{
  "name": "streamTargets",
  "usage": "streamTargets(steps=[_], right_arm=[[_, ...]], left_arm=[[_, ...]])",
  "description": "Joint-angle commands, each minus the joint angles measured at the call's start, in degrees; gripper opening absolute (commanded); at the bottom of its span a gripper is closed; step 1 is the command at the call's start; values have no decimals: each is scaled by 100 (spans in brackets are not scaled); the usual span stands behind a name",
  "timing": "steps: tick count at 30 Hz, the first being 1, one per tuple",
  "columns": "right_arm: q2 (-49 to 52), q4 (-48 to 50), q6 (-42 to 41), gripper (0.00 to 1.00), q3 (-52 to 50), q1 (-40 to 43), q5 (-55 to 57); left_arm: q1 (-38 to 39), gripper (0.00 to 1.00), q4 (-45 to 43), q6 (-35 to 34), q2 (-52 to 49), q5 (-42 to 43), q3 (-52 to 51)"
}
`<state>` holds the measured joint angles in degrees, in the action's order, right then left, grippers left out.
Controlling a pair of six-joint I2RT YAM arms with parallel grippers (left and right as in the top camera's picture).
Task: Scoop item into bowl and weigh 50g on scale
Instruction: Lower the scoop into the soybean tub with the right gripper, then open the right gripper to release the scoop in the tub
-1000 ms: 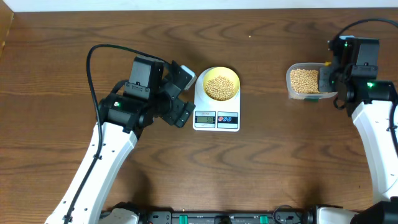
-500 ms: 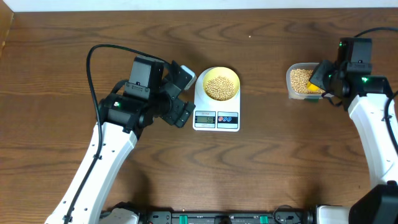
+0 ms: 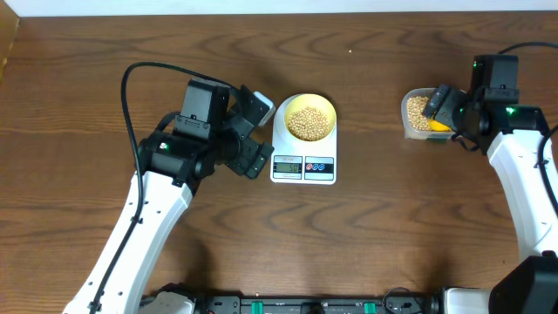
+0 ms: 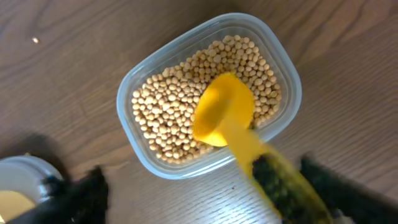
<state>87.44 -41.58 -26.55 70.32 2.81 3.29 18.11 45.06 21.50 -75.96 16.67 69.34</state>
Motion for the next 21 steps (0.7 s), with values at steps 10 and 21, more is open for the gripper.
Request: streamTargets(steps=[10, 21], right_arm=[[0, -7, 1937, 99, 7, -13, 107], [-249, -365, 2756, 99, 7, -13, 111]], left_arm=[[-2, 89, 15, 96, 37, 87, -79], [-2, 89, 15, 96, 35, 87, -79]])
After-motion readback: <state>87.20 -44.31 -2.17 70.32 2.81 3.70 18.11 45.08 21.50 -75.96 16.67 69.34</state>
